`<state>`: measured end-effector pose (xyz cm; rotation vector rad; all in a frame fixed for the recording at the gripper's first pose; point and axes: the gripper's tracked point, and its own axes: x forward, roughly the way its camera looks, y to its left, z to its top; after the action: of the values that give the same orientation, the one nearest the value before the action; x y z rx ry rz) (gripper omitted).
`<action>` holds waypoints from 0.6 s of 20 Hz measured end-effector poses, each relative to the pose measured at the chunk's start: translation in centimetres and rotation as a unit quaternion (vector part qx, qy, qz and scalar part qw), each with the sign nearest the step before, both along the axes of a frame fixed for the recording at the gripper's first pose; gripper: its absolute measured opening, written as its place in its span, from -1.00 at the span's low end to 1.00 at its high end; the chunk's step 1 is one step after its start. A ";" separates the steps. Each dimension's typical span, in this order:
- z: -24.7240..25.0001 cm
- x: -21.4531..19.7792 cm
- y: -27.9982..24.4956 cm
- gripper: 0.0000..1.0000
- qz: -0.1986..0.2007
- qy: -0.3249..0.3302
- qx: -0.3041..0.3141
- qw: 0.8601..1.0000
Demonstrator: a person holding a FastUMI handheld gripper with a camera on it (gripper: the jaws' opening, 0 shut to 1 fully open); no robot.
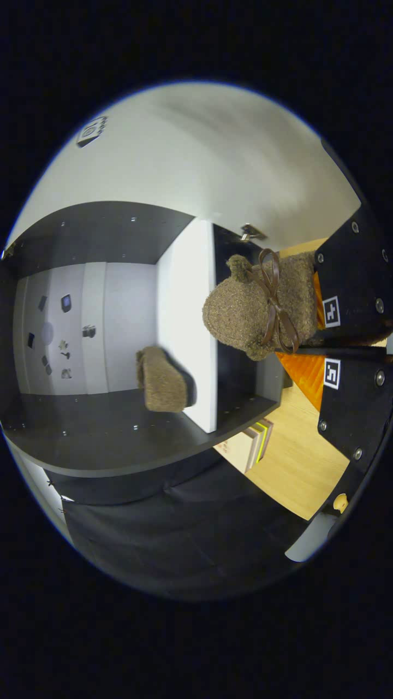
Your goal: Open the shoe cabinet door, grab the shoes and put them into the shoe cabinet, then close the shoe cabinet door.
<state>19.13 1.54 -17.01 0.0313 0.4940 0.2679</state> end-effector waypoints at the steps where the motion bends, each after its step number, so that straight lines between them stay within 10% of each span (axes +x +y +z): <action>1: 1.9 1.5 0.1 -0.87 0.005 -0.016 0.006 1.000; 12: 10.3 17.2 -1.9 -0.87 -0.016 -0.047 -0.008 0.999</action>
<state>36.37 -0.33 -6.66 0.0112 0.4018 0.2335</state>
